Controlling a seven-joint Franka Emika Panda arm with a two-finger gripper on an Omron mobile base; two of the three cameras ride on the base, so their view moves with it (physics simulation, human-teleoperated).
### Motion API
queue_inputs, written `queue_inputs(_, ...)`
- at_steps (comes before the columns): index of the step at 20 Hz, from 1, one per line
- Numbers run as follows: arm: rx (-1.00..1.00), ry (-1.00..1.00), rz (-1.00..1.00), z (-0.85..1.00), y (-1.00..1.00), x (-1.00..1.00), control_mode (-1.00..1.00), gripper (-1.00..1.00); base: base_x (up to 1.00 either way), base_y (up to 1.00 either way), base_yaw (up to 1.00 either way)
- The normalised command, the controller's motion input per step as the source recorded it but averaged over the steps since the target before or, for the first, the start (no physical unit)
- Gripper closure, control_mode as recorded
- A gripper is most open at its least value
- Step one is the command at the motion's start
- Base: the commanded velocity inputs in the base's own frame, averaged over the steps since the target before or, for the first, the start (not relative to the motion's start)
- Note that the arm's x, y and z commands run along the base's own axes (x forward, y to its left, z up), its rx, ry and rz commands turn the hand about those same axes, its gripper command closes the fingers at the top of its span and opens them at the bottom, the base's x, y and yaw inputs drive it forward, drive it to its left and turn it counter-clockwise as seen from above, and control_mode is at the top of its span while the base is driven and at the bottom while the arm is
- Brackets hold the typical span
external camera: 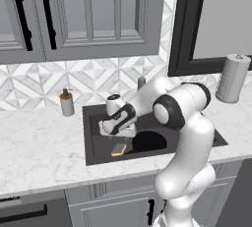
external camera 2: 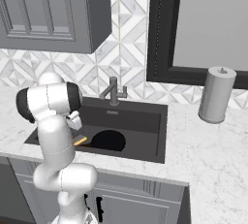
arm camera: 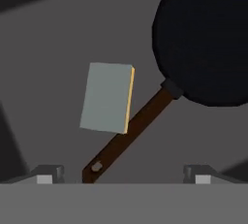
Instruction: Pick the pan and sponge and place them into the sink. Then turn on the water.
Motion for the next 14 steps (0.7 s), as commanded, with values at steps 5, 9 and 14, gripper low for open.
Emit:
queue_inputs(5,0.0,-0.01,0.0,0.9,-0.09,-0.52,-1.0,-1.0,0.0,0.0,0.0)
queue_inputs(9,0.01,0.02,0.0,0.91,-0.25,-0.53,-1.0,-1.0,0.0,0.0,0.0)
queue_inputs(14,0.0,-0.01,0.0,1.0,-0.15,-0.69,-1.0,-1.0,0.0,0.0,0.0)
